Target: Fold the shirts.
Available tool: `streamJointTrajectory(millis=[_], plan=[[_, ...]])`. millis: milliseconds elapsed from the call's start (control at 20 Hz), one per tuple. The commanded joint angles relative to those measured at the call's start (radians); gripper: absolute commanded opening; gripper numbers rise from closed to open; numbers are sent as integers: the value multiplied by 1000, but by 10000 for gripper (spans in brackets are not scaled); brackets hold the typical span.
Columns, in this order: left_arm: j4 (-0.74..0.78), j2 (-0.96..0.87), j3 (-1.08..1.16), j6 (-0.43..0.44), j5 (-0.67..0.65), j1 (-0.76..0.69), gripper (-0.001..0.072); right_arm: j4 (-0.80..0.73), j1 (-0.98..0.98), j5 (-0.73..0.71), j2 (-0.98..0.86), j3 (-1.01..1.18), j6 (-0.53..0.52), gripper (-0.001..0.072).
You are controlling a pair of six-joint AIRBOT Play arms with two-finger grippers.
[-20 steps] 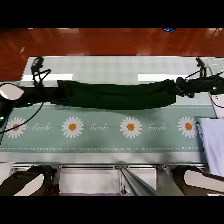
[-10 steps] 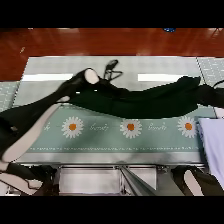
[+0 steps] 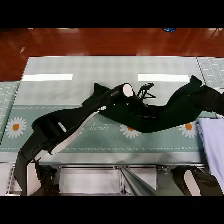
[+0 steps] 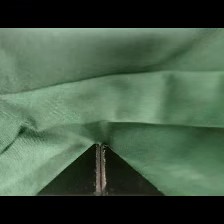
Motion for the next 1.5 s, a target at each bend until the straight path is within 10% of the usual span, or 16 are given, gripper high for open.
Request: streamJointTrajectory(millis=[0,450,900,1250,1350,1450], plan=[[-39,23,42,17,-37,51,20,11,0,-1,6,0,7,17],[484,622,-343,-21,-58,407,20,207,196,-164,-190,0,-54,16],[515,1419,-975,-21,59,954,20,214,696,-459,-867,341,-66,17],[499,1526,-1075,-21,6,1115,21,257,780,-434,-1198,577,-65,18],[470,1511,-1093,-20,8,1109,21,300,781,-443,-1232,596,-67,336],[437,1492,-1115,-19,8,1101,21,340,768,-402,-1228,596,-104,410]])
